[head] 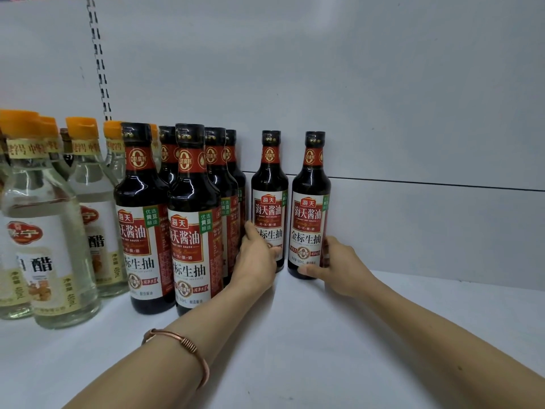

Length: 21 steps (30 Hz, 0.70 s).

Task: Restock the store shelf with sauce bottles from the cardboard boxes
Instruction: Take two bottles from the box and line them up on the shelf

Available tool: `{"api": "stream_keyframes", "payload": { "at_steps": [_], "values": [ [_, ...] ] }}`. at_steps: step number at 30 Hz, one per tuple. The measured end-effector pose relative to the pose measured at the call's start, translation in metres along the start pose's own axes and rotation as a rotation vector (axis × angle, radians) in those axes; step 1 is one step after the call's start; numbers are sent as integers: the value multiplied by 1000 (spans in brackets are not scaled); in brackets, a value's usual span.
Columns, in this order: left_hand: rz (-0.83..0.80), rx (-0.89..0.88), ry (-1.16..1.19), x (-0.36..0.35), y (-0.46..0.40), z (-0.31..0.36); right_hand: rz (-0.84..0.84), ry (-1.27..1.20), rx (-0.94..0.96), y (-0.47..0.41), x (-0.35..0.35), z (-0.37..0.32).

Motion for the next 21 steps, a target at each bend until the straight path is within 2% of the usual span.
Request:
{"api": "stream_keyframes", "payload": {
  "at_steps": [15,21],
  "values": [
    [167,-14,65,-5,11,12,0,68,-53,4,-1,0],
    [117,26,44,-1,25,19,6,-8,-15,40,10,-22]
  ]
}}
Point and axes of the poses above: each hand's wrist, its own y-axis away from the middle knuckle, its own x-axis out of the back of the hand, z = x × y, the point moved 1 cm from there along -y, towards the middle knuckle, and after that the axes turned 2 degrees about x, right-handed, at the moved point
